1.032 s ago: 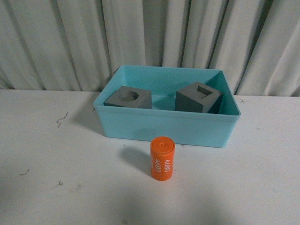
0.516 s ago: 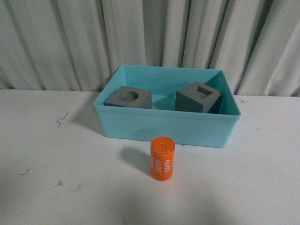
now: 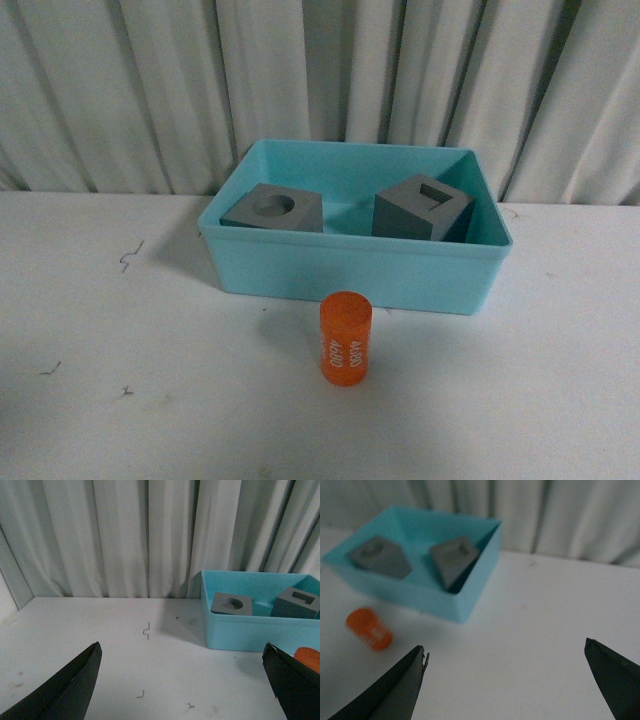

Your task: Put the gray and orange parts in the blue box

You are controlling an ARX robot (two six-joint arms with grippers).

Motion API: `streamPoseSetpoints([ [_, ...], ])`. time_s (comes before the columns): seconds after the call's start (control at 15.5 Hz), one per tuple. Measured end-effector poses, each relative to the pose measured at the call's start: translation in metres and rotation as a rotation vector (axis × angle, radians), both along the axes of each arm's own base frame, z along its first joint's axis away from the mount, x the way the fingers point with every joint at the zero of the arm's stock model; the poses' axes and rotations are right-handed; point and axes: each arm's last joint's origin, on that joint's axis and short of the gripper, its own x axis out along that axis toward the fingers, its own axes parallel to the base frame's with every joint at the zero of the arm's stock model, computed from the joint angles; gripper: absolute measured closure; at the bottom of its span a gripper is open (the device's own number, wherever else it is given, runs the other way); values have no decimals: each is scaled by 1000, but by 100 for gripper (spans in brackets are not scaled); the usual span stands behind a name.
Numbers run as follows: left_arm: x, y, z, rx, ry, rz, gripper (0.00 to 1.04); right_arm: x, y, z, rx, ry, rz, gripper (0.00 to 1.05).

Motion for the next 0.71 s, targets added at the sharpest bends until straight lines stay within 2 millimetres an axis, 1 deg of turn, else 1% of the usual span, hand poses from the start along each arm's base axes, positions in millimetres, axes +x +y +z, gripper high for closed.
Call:
streamPoseSetpoints([
  [0.06, 0, 0, 0, 0, 0, 0, 7, 12, 9, -13, -20, 71, 113, 6],
  [0.13, 0, 0, 0, 0, 0, 0, 7, 23, 24, -27, -52, 137, 241, 6],
  [0.19, 0, 0, 0, 0, 0, 0, 7, 35, 40, -35, -98, 154, 341, 6],
  [0.26, 0, 0, 0, 0, 0, 0, 7, 50, 58, -37, -158, 132, 427, 6],
  [0.32, 0, 0, 0, 0, 0, 0, 7, 63, 74, -40, -199, 118, 478, 6],
  [0.39, 0, 0, 0, 0, 0, 0, 7, 74, 90, -49, -226, 122, 514, 6],
  [0.45, 0, 0, 0, 0, 0, 0, 7, 82, 106, -60, -237, 144, 558, 6],
  [0.58, 0, 0, 0, 0, 0, 0, 7, 92, 131, -76, -258, 177, 614, 6],
  [0.65, 0, 0, 0, 0, 0, 0, 7, 100, 148, -81, -270, 163, 638, 6],
  [0.71, 0, 0, 0, 0, 0, 0, 7, 110, 162, -82, -275, 142, 643, 6],
])
